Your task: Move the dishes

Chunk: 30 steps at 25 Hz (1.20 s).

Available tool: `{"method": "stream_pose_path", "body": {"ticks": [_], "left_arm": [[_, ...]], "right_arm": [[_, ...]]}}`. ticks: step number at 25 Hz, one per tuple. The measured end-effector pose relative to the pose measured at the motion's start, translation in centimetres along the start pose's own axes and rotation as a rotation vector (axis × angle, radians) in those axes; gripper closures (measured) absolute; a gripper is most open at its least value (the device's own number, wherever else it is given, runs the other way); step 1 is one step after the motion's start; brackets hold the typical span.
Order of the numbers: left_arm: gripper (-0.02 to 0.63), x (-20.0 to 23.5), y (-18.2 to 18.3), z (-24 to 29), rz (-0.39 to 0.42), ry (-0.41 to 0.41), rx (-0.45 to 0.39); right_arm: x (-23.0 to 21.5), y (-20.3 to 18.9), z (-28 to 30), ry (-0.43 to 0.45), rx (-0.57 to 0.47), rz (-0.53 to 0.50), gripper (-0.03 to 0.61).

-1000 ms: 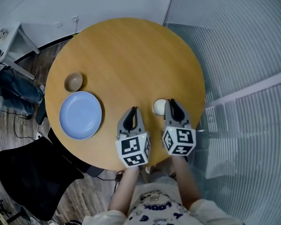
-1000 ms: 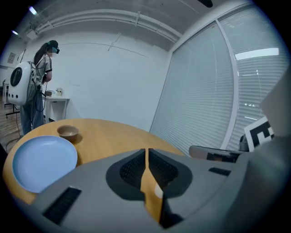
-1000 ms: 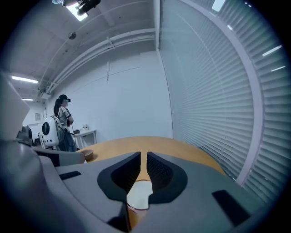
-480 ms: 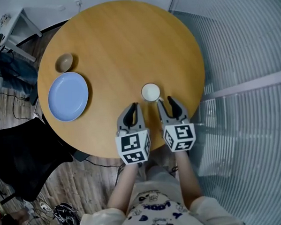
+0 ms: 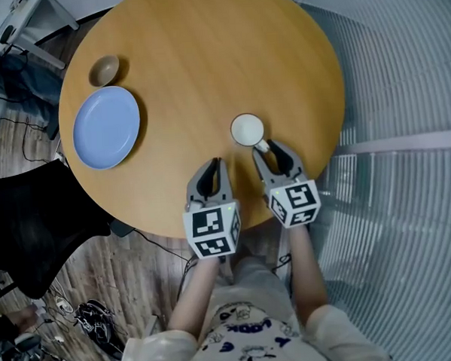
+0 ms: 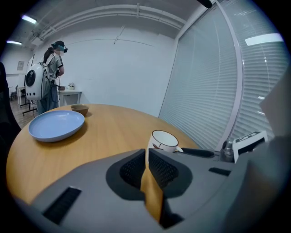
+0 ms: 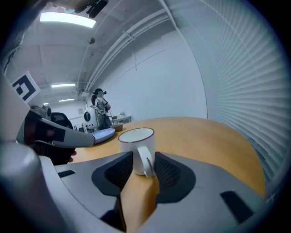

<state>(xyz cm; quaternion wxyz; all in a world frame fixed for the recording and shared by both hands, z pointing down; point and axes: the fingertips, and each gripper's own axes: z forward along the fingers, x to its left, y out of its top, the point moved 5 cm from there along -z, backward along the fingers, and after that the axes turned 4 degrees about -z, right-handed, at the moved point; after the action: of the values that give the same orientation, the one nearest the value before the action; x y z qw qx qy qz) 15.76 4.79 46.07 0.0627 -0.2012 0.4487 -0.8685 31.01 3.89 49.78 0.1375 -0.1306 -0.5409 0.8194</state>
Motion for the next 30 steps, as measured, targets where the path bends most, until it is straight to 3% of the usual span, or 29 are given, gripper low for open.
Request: {"method": "stream_pose_path", "body": {"ticks": [4,8,13,25,30], "left_arm": [[0.591,0.3,-0.6,-0.1,-0.002,0.009,0.008],[0.591,0.6,-1.4,-0.1,0.007,0.017,0.015],[0.591,1.1,-2.2,0.1,-0.011,0.028,0.020],[0.591,3.8,-3.0,-1.0,-0.065,0.073,0.013],[0.591,5.6,-1.9,-1.8,-0.089,0.106,-0.012]], "right_arm": [[1.3,0.0,-0.1,0.011,0.003,-0.063,0.443],[3.2,-0.7,-0.2,0.032,-0.017,-0.051,0.481],[4.0,-1.0,0.8,-0.075,-0.003,-0.060,0.482],[4.5,-0.5,2.1,-0.200,-0.020,-0.036,0.525],[5.2,0.8,2.5,-0.190,-0.032,-0.004,0.526]]}}
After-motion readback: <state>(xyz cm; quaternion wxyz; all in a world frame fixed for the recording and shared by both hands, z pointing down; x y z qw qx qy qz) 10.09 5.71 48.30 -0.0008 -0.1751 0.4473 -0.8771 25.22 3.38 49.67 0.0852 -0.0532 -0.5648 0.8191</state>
